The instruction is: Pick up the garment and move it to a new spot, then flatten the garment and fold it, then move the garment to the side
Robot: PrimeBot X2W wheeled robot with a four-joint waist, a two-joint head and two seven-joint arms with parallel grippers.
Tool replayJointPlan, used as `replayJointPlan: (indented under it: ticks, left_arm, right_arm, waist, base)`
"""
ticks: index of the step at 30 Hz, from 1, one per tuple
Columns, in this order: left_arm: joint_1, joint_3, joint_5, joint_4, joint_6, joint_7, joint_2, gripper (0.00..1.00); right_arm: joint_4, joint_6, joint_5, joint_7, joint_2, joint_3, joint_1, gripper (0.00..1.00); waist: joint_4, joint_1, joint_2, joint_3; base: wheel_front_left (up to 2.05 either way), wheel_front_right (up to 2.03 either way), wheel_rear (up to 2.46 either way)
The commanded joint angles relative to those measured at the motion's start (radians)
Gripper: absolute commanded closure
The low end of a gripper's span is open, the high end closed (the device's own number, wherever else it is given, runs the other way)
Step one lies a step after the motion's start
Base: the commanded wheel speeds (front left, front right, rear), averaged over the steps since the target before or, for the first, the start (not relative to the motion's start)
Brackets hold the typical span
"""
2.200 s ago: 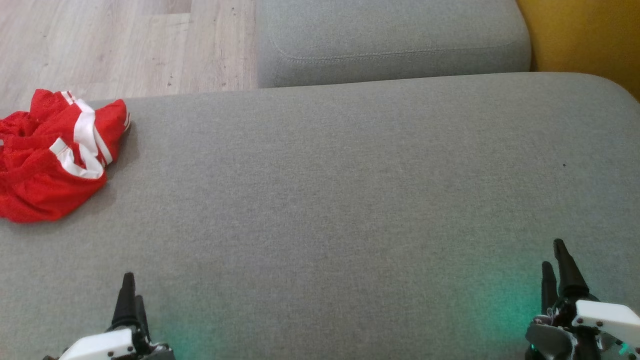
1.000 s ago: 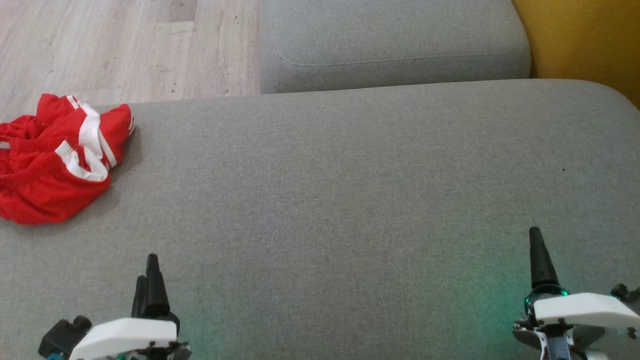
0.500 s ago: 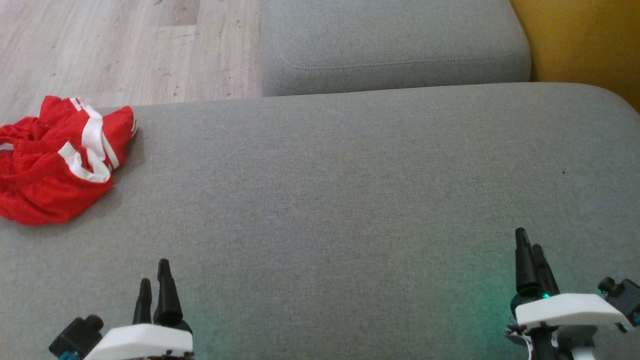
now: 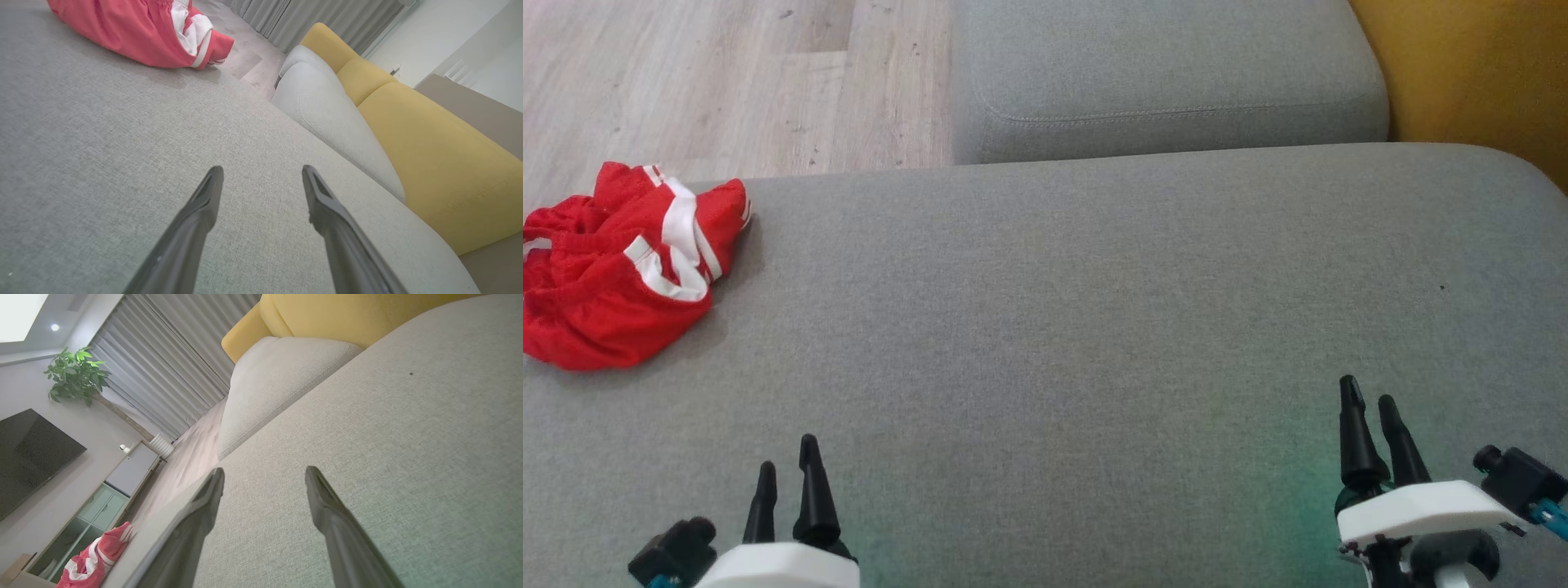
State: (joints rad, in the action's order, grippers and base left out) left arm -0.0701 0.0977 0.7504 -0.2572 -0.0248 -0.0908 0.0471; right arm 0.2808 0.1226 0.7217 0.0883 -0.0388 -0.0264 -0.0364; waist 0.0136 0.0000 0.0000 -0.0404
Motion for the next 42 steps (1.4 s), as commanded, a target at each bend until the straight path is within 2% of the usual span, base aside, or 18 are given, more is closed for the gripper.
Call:
replayJointPlan:
  ticks: [1,42]
  left_arm:
    - [0.027,-0.009,-0.035,0.026,0.007,-0.016,0.010,0.00]
    - [-0.001,0.060,-0.449,-0.007,0.075,-0.079,0.034,0.00]
  right_arm:
    - [-0.030,0.005,-0.037,0.017,-0.007,-0.020,0.013,0.00]
    - [0.018,0.007,-0.546,0.117,-0.011,-0.109,0.006,0.00]
  waist:
    - [0.001,0.0000,0.0000,-0.001]
    - [0.014,0.0000,0.0000,-0.010]
  base:
    - [0.00,0.00,0.00]
    - [0.00,0.00,0.00]
